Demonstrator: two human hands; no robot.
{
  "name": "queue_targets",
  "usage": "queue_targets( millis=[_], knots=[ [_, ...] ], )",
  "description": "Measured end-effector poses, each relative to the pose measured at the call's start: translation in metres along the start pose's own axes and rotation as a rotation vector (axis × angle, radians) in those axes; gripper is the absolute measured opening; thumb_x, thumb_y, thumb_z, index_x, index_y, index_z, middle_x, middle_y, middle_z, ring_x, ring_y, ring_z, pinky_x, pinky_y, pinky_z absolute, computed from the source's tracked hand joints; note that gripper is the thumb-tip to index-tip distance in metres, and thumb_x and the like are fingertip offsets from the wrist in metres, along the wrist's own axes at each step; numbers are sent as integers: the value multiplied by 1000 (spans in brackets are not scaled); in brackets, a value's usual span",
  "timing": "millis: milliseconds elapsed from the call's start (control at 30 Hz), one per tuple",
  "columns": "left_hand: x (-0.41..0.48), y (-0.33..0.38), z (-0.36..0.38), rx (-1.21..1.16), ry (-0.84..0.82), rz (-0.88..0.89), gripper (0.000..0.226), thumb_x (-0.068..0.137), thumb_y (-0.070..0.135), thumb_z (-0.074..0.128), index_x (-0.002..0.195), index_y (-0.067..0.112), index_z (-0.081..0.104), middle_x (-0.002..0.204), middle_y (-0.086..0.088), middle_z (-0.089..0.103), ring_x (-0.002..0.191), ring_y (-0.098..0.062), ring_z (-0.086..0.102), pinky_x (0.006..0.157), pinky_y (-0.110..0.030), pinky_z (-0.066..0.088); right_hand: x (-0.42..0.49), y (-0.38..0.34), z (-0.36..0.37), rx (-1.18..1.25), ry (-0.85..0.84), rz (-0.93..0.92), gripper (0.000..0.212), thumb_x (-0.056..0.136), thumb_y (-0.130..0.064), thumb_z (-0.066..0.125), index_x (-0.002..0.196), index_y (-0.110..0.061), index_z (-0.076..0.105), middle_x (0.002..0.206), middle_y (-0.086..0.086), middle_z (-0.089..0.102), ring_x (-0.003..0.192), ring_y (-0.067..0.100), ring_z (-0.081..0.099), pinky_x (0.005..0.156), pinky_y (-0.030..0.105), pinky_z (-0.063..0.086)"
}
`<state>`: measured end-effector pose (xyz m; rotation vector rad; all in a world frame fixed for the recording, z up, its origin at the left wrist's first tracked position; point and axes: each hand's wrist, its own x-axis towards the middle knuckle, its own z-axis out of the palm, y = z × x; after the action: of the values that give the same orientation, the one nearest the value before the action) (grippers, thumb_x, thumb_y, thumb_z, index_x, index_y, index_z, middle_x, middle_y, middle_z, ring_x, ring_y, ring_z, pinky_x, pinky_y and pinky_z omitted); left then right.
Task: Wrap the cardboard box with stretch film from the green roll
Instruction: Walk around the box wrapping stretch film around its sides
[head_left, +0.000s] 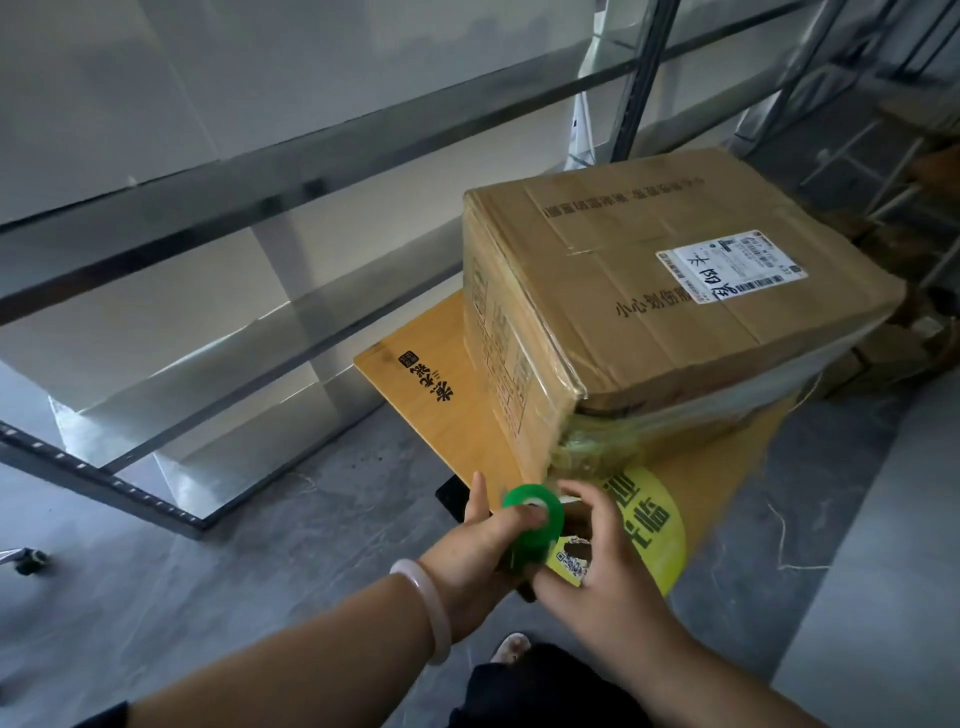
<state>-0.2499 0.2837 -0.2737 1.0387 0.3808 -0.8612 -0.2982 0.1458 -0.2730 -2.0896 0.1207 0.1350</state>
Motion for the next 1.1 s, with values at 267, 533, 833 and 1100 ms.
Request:
queue_targets(
  millis=[267, 533, 833, 1100],
  knots=[
    [-4, -16, 18, 14, 9, 3, 136, 47, 27, 82, 153, 50, 1, 120, -9, 54, 97, -31, 63, 91, -40, 36, -9, 0, -22, -66, -61, 49, 52, 68, -30, 74, 106, -42, 40, 107, -17, 57, 100, -1, 56, 85, 22, 49],
    [19, -21, 55, -191, 16, -55, 116, 73, 10, 77, 153, 52, 4, 145, -13, 48, 106, -32, 65, 72, -40, 60, 31, 21, -72, -159, -352, -37, 62, 62, -44, 83, 107, -57, 42, 119, -21, 43, 114, -1, 48, 97, 21, 42],
    [60, -41, 99, -346, 104, 57, 133, 47, 6, 83, 147, 61, 15, 132, -14, 60, 103, -39, 70, 90, -50, 55, 97, 52, -139, -164, -828, -54, 75, 58, -53, 82, 118, -50, 36, 119, -16, 56, 107, -4, 55, 90, 17, 46],
    [78, -66, 148, -467, 311, 161, 118, 50, 19, 83, 145, 57, 25, 135, -15, 60, 114, -40, 63, 89, -46, 51, 124, 75, -167, -257, -985, -197, 68, 63, -37, 84, 114, -44, 39, 117, -17, 53, 104, -21, 49, 88, 7, 41]
  ],
)
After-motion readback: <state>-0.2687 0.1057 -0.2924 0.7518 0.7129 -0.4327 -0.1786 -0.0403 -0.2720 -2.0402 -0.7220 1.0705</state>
